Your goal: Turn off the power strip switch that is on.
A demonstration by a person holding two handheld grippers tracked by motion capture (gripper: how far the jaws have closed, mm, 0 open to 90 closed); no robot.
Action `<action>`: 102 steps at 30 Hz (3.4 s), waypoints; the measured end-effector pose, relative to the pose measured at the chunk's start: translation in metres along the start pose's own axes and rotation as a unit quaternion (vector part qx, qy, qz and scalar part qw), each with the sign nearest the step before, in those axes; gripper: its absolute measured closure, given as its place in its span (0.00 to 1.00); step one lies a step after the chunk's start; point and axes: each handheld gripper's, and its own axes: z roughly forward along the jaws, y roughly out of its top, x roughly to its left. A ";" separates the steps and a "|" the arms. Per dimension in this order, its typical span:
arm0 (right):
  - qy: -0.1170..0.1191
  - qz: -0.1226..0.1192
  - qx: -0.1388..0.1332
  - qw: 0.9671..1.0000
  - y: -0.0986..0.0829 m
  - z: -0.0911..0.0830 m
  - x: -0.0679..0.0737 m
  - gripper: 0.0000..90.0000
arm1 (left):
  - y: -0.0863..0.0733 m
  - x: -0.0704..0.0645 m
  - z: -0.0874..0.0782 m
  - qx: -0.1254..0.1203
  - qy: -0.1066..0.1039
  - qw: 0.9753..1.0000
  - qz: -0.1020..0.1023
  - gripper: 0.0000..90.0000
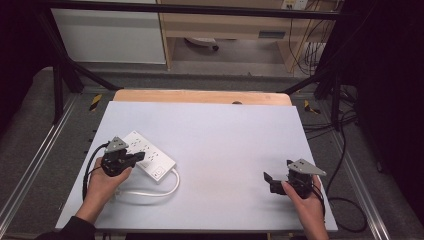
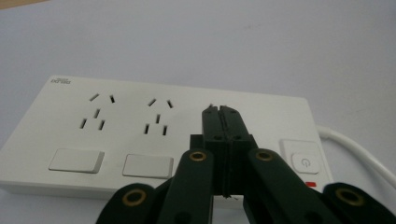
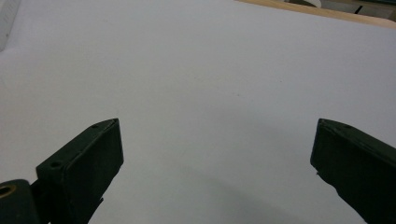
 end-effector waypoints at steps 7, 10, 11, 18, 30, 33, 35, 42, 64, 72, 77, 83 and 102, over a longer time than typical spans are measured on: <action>0.000 0.000 0.000 1.000 0.000 0.000 0.000 0.03 | 0.004 -0.004 0.002 -0.003 -0.006 1.000 0.005 1.00; 0.001 0.000 0.000 1.000 0.000 0.000 0.000 0.03 | 0.006 -0.006 0.003 -0.004 -0.009 1.000 0.005 1.00; 0.001 0.000 0.000 1.000 0.000 0.000 0.000 0.03 | 0.006 -0.007 0.003 -0.005 -0.010 1.000 0.007 1.00; 0.000 -0.001 -0.001 1.000 0.000 0.000 0.000 0.03 | 0.010 -0.010 0.002 -0.018 -0.011 1.000 0.003 0.91; 0.001 -0.001 -0.001 1.000 0.000 0.000 0.000 0.03 | 0.012 -0.013 0.002 -0.031 -0.006 0.999 0.002 0.74; 0.001 0.000 0.000 1.000 0.000 0.000 0.000 0.03 | 0.012 -0.013 0.002 -0.037 -0.004 0.999 0.000 0.67; 0.001 0.000 0.000 1.000 0.000 0.000 0.000 0.03 | 0.013 -0.014 0.002 -0.039 -0.001 0.999 -0.002 0.63; 0.001 -0.001 0.001 1.000 0.000 0.000 0.000 0.03 | 0.013 -0.015 0.004 -0.045 0.002 0.999 -0.009 0.44; 0.002 0.001 0.001 1.000 0.000 0.000 0.000 0.03 | 0.016 -0.013 -0.006 -0.117 0.022 0.992 -0.036 0.07; 0.001 0.000 -0.001 1.000 0.000 0.000 -0.001 0.03 | 0.013 -0.011 -0.026 -0.137 0.024 0.989 -0.046 0.07; 0.001 0.000 -0.002 1.000 0.000 0.000 0.000 0.03 | 0.009 -0.010 -0.042 -0.156 0.022 0.986 -0.046 0.07; 0.001 0.001 -0.001 1.000 0.000 0.000 0.000 0.03 | -0.001 -0.007 -0.061 -0.171 0.029 0.984 -0.047 0.07; 0.000 0.006 0.000 1.000 0.000 0.000 -0.001 0.03 | -0.035 0.007 -0.099 -0.191 0.047 0.978 -0.066 0.07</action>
